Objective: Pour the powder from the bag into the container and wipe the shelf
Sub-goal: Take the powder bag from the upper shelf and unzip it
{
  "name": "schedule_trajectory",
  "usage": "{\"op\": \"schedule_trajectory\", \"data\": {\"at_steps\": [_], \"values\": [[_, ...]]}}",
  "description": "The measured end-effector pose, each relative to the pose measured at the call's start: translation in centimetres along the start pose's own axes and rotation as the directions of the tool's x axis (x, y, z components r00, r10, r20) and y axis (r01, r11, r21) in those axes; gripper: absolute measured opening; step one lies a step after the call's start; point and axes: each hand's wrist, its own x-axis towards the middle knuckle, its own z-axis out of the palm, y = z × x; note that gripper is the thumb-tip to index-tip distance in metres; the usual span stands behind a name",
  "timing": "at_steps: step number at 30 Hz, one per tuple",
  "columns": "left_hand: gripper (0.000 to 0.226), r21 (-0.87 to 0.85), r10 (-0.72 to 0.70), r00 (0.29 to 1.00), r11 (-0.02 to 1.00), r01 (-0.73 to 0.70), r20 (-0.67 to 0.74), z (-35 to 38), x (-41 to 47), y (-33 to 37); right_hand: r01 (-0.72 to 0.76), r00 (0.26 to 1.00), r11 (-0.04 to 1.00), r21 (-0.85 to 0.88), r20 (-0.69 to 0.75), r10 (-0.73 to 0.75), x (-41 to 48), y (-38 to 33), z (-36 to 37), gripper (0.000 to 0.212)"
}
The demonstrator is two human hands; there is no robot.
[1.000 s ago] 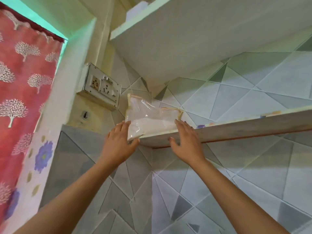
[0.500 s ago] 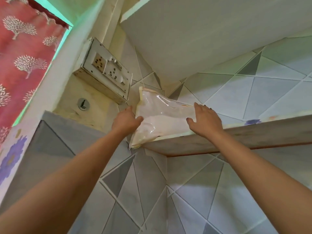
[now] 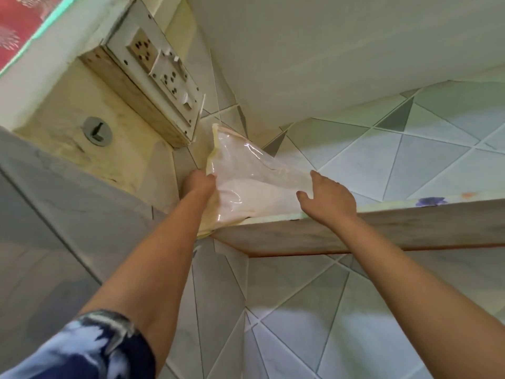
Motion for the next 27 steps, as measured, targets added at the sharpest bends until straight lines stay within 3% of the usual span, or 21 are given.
{"op": "schedule_trajectory", "data": {"at_steps": [5,10,15,18,21,22,24,25,27], "values": [[0.022,-0.043,0.118,0.976,0.991,-0.127,-0.184,0.9,-2.5,1.0,0.025,0.996,0.998,-0.050,0.090,-0.021,0.1,0.2,-0.1,0.065],[0.019,-0.047,0.236,0.930,0.965,-0.259,-0.280,0.6,-4.5,4.5,0.070,0.996,0.991,0.116,0.051,-0.076,-0.6,0.2,-1.1,0.063],[0.021,-0.009,0.243,0.910,0.965,-0.262,-0.337,-1.0,-7.4,7.5,0.069,0.998,0.996,0.063,0.003,-0.069,-3.9,-1.0,-1.2,0.062],[0.019,-0.053,0.223,0.906,0.965,-0.259,-0.358,-3.2,-9.2,8.7,0.005,0.998,0.966,0.259,-0.069,0.013,-6.3,-2.4,-1.1,0.057],[0.020,-0.107,0.217,0.900,0.956,-0.275,-0.379,-5.9,-10.9,10.0,0.012,0.949,0.858,0.513,-0.275,0.151,-8.8,-4.7,-1.3,0.039],[0.020,-0.111,0.220,0.892,0.952,-0.284,-0.395,-6.9,-11.5,10.5,-0.020,0.926,0.773,0.634,-0.280,0.254,-9.3,-5.7,-1.4,0.034],[0.019,-0.088,0.240,0.872,0.949,-0.304,-0.426,-9.0,-12.8,11.5,-0.234,0.865,0.427,0.873,-0.014,0.502,-9.6,-7.9,-1.3,0.039],[0.018,-0.070,0.251,0.864,0.948,-0.311,-0.437,-10.0,-13.5,12.0,-0.359,0.813,0.165,0.919,0.221,0.539,-9.7,-9.1,-1.5,0.050],[0.017,-0.033,0.280,0.848,0.944,-0.329,-0.450,-11.9,-15.0,13.1,-0.484,0.699,-0.411,0.773,0.624,0.349,-9.6,-10.8,-2.0,0.069]]}}
